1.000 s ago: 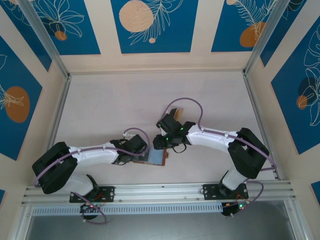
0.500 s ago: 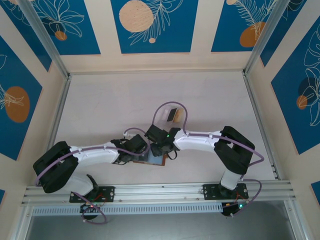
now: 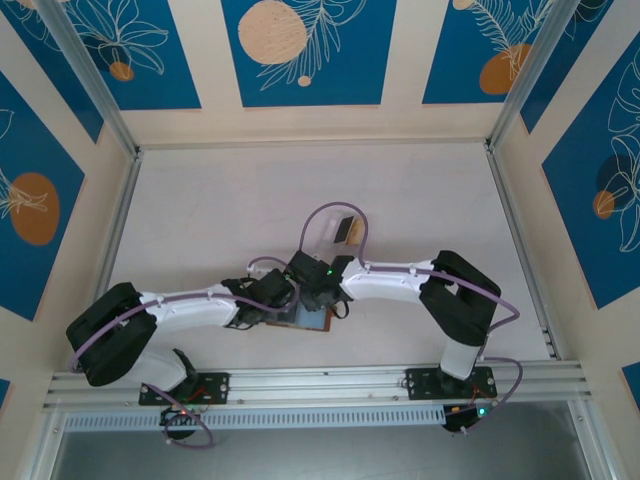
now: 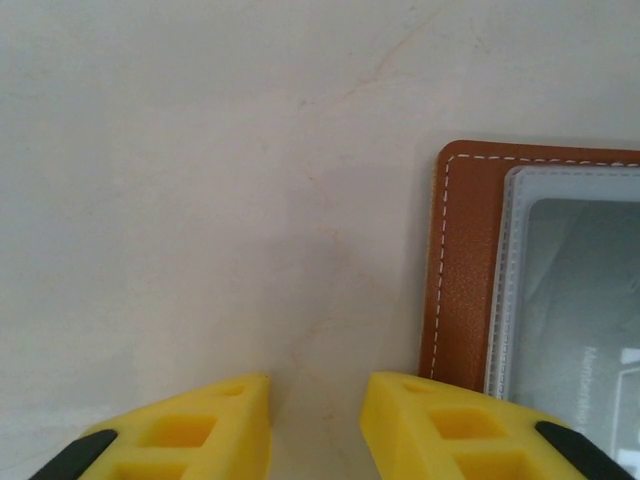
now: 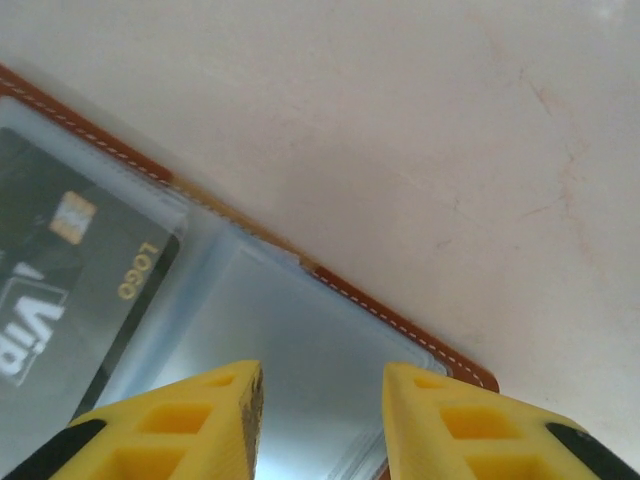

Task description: Put the credit cards into the card holder

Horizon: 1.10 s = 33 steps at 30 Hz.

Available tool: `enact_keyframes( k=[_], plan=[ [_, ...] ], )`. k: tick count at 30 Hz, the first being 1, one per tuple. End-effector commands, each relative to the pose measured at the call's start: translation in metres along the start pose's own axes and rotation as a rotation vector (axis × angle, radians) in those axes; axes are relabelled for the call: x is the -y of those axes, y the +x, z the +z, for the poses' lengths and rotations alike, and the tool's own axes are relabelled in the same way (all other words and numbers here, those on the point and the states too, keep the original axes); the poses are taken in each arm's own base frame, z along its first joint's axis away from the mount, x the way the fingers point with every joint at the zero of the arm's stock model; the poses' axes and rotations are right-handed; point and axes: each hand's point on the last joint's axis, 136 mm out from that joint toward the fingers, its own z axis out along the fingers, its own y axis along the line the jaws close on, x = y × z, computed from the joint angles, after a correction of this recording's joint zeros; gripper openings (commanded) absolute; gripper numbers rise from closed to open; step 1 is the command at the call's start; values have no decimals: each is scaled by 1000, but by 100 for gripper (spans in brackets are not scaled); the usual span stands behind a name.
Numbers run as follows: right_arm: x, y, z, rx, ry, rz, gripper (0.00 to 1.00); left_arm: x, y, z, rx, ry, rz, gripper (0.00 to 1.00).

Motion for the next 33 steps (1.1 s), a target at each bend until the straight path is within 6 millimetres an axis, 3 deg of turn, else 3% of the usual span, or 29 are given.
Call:
enact_keyframes(
  k=[1,9,14,23,25,27,33],
  plan=[
    [-3,5,6,-28,-1,-4,35,39,33,32,-121,192,-26,32],
    [0,16,14,-56,23,4,22,38,33,30,-119,191,-23,32],
    [-1,13,10,-40,19,1,0,39,33,29,-121,196,-13,32],
    [-5,3,-3,-1,-15,-12,0,41,38,31,-138,203,-4,32],
    [-3,1,-7,8,-11,-13,20,44,38,32,-143,208,-3,32],
    [-3,0,-7,8,-10,-19,30,46,38,32,-146,208,-1,32],
    [-1,10,9,-46,14,-28,29,46,34,29,-131,211,1,32]
  ],
)
